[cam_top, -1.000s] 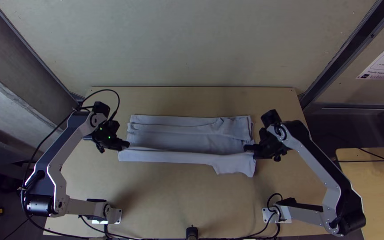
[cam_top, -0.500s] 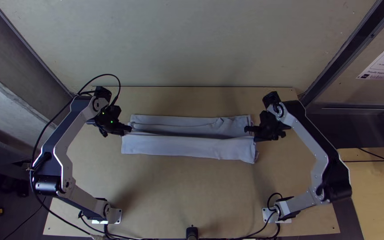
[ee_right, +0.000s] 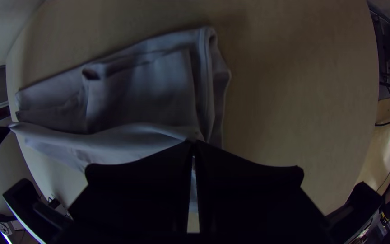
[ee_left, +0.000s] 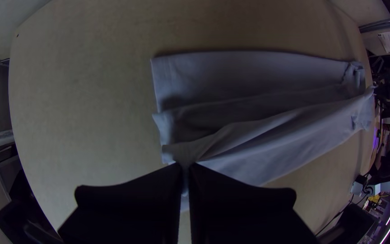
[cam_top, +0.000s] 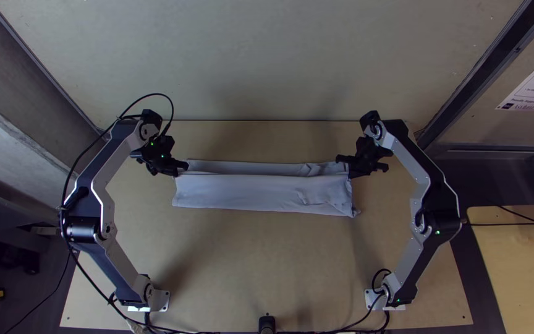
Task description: Fold the t-shirt
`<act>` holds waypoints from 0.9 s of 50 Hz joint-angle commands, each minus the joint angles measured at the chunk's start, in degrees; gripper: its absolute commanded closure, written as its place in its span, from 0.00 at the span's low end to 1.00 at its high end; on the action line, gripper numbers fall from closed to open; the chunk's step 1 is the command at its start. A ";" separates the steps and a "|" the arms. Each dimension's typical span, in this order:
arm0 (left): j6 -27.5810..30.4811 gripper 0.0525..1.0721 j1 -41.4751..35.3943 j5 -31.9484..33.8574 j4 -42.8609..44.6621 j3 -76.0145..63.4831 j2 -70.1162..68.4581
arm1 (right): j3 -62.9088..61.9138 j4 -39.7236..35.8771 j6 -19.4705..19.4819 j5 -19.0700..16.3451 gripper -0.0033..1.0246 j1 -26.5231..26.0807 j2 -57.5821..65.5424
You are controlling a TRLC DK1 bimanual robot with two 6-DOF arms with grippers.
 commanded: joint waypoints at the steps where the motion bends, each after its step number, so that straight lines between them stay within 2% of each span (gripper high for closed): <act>1: -0.02 0.98 0.71 -0.16 -0.30 3.51 3.58 | 4.15 0.13 -0.34 1.42 0.97 -1.24 4.19; 17: -0.99 0.95 0.89 -0.16 1.19 9.48 11.58 | 15.75 -0.58 0.01 1.68 0.97 -2.30 14.74; 18: -1.43 0.89 0.89 -0.16 1.37 9.57 11.84 | 15.84 -0.66 -0.07 1.95 0.92 -2.30 15.00; 19: -1.60 0.74 0.89 -0.16 1.37 9.57 11.93 | 15.93 -0.66 -0.16 2.30 0.85 -2.30 15.18; 20: -1.60 0.54 0.89 -0.16 1.37 9.48 12.02 | 16.01 -0.66 -0.16 2.47 0.75 -2.30 15.27; 21: -1.69 0.30 0.80 -0.16 1.37 9.31 12.20 | 16.01 -0.66 -0.16 2.47 0.62 -2.30 15.44; 22: -1.96 0.10 0.80 -0.16 1.37 9.31 12.37 | 16.10 -0.66 -0.16 2.56 0.47 -2.30 15.53; 23: -2.31 0.03 0.71 -0.25 1.37 9.31 12.72 | 16.10 -0.66 -0.16 2.65 0.28 -2.39 15.53; 24: -2.48 0.04 0.71 -0.16 1.37 9.31 12.90 | 16.10 -0.66 -0.25 3.00 0.10 -2.47 15.62; 25: -2.75 0.04 0.71 -0.16 1.37 9.31 12.99 | 16.19 -0.66 -0.25 3.44 0.02 -2.65 15.71; 32: -3.98 0.04 1.51 0.90 1.72 9.22 12.46 | 17.60 -0.31 0.28 4.06 0.04 -4.76 14.21; 45: -4.07 0.04 7.83 15.49 2.25 6.58 8.24 | 17.60 0.04 -0.07 3.97 0.04 -6.96 5.69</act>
